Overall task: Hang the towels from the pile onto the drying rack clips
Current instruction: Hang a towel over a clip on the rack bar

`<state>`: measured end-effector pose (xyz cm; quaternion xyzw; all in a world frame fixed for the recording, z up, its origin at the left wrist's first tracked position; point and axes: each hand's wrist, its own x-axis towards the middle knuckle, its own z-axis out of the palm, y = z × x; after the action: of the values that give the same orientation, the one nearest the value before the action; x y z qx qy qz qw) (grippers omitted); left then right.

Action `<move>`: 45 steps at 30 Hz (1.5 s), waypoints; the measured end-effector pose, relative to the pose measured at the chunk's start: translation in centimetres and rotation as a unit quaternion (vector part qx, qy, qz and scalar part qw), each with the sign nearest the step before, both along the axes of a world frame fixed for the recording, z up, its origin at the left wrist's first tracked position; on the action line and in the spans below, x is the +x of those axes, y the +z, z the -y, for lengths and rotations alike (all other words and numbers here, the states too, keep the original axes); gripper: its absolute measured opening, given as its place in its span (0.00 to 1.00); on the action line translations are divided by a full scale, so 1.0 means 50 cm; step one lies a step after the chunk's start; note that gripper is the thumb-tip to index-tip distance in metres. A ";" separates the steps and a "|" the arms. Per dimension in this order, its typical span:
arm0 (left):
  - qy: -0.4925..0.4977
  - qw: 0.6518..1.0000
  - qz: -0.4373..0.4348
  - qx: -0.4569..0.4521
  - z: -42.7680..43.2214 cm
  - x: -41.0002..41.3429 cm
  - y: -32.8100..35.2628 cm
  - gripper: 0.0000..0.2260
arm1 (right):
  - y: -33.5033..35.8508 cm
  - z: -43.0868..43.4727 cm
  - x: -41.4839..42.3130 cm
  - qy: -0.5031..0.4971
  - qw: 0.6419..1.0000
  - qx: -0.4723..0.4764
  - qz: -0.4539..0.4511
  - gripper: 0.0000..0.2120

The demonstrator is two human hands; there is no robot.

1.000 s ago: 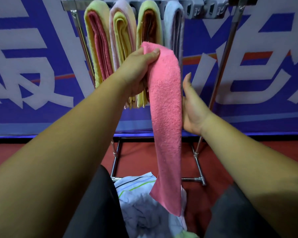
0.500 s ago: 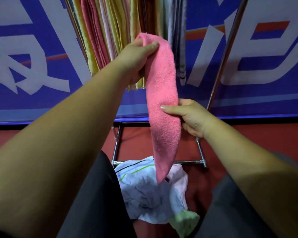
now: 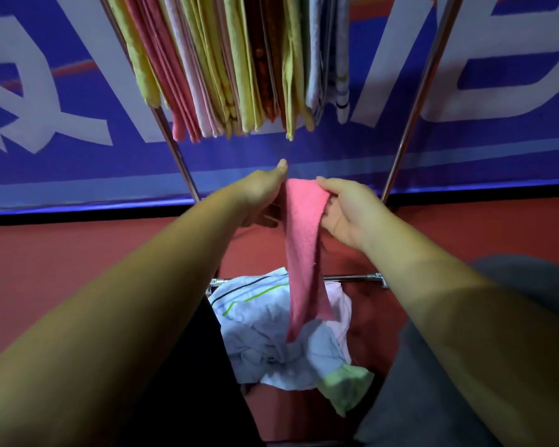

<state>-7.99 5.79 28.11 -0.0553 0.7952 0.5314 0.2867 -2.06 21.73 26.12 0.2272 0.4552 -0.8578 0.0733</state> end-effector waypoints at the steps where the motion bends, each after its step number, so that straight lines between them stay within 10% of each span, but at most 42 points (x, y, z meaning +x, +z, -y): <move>1: 0.008 1.000 0.009 -0.008 0.005 0.009 -0.018 0.24 | -0.005 0.004 -0.006 -0.005 1.000 0.001 0.010 0.13; 7: 0.066 0.994 0.059 0.057 0.034 0.039 -0.103 0.11 | -0.021 0.023 -0.034 -0.015 0.998 0.028 0.047 0.15; 11: -0.070 0.997 -0.032 -0.024 0.030 0.044 -0.141 0.05 | -0.026 0.027 -0.043 -0.005 0.997 0.068 0.029 0.17; 17: -0.144 0.973 -0.119 -0.135 0.004 0.041 -0.190 0.27 | -0.035 0.046 -0.061 0.030 0.995 0.097 -0.003 0.34; 20: -0.107 0.964 -0.171 -0.172 -0.012 0.051 -0.199 0.23 | -0.039 0.059 -0.066 0.023 0.996 0.083 -0.026 0.38; 30: 0.012 0.952 -0.173 -0.251 -0.005 0.028 -0.220 0.11 | -0.040 0.059 -0.074 -0.047 0.998 0.043 0.000 0.14; 45: 0.038 0.831 -0.488 -0.265 -0.008 0.052 -0.053 0.13 | -0.076 -0.010 -0.073 -0.168 0.984 0.059 0.027 0.23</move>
<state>-5.39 6.19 25.46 0.1078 0.9391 0.2688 -0.1848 -5.73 22.24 22.31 0.3274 0.4581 -0.8231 -0.0736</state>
